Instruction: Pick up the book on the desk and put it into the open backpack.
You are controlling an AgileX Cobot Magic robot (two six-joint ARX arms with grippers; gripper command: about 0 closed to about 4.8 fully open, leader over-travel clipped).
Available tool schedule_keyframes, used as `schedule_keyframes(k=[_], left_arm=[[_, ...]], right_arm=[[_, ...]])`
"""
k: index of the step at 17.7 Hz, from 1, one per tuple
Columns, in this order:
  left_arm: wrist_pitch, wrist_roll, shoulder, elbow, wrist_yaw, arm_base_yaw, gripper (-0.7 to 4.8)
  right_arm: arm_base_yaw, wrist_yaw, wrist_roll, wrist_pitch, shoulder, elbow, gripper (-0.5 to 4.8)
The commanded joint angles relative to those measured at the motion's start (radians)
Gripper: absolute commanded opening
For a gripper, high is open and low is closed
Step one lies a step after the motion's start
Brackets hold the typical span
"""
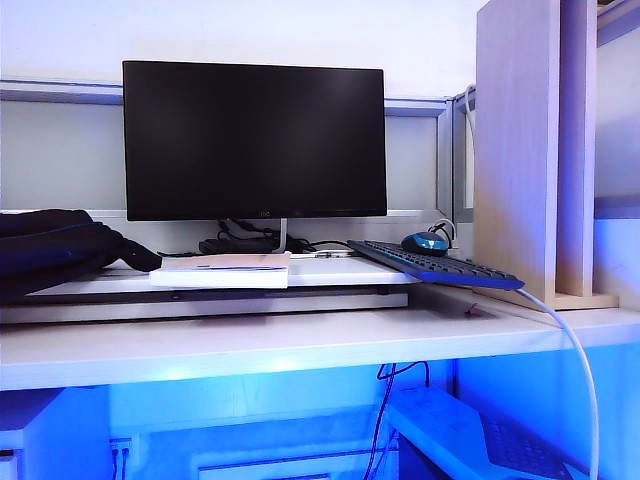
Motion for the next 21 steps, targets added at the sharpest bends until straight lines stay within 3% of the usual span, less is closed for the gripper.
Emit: schedule_keyframes(k=[1,5,14,16,19,20,21], left_arm=[[-0.024,0.019,0.000,-0.001,-0.012,0.000,-0.06],[-0.027,0.017,0.000,0.000,-0.023,-0.103,-0.06],[-0.026,-0.074,0.000,0.000,-0.023,-0.109,-0.06],[0.034,-0.236,0.000,0.000,-0.015,-0.109,-0.05],[0.321,-0.405,0.000,0.002,0.034,-0.109,0.00],[0.377,-0.449,0.000,0.003,0.034,-0.109,0.17],[0.436,-0.492,0.000,0.003,0.033,-0.109,0.83]], right_arm=[[0.000,-0.006,-0.002,-0.011,-0.003,0.000,0.00],[0.001,-0.016,-0.002,-0.011,0.010,0.000,-0.01],[0.000,-0.028,-0.002,-0.009,0.020,0.000,0.00],[0.001,-0.032,-0.002,0.005,0.019,0.002,0.00],[0.001,-0.118,0.000,0.091,0.014,0.017,0.18],[0.001,-0.140,0.012,0.112,0.014,0.023,0.67],[0.001,-0.144,0.040,0.147,0.014,0.028,1.46]])
